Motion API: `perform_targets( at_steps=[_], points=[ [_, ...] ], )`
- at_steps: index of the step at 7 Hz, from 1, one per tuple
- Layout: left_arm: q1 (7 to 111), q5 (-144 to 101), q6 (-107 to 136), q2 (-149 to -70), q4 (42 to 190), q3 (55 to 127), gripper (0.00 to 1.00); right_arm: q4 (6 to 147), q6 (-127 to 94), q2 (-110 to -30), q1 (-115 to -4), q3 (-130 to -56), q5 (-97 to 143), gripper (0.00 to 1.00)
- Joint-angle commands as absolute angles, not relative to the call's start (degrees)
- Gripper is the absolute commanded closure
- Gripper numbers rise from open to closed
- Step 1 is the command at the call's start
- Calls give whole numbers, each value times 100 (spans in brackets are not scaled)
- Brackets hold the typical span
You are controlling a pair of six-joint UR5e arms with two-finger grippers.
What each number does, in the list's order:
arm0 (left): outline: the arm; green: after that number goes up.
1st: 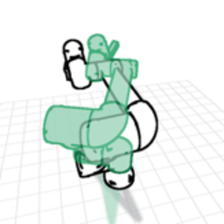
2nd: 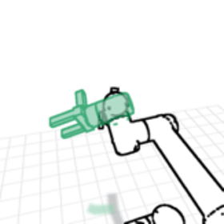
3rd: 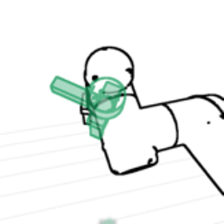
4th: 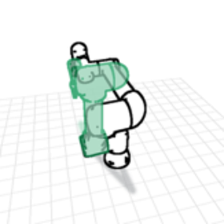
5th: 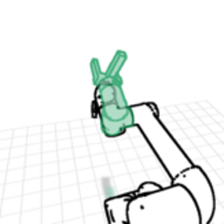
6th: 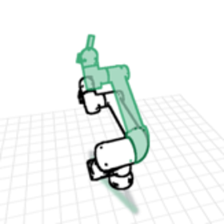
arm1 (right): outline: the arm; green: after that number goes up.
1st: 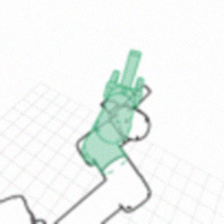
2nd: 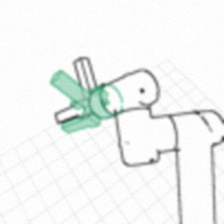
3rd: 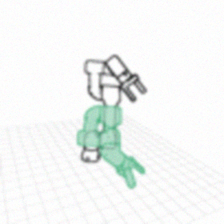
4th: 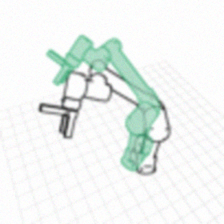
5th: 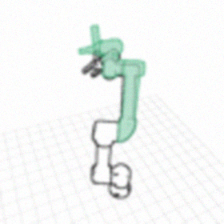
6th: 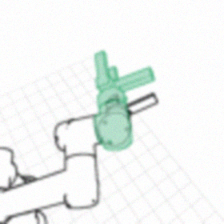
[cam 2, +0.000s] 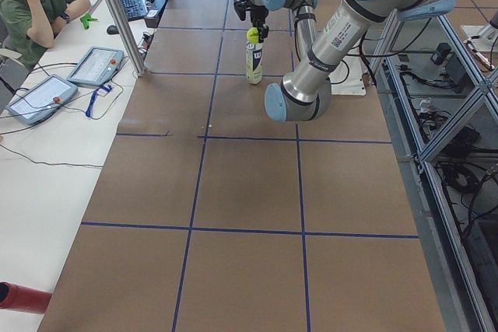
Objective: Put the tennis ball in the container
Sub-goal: 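Lower the ball into the cup and open the left gripper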
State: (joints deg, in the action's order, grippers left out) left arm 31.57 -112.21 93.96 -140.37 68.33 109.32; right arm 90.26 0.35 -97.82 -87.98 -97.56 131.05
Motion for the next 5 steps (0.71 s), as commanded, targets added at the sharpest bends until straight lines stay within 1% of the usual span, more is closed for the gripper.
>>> perform_targets(
  at_steps=[1, 2, 3, 5],
  points=[
    [3155, -11232, 9396, -14054, 6838, 10881, 66, 9026, 35, -9782, -8798, -9756, 13104, 0],
    [3164, -11232, 9396, -14054, 6838, 10890, 16, 9026, 35, -9782, -8798, -9756, 13104, 0],
    [3164, -11232, 9387, -14054, 6838, 10898, 0, 9026, 35, -9782, -8798, -9756, 13104, 0],
    [3164, -11232, 9387, -14054, 6838, 10960, 0, 9026, 35, -9782, -8798, -9756, 13105, 0]
  ],
)
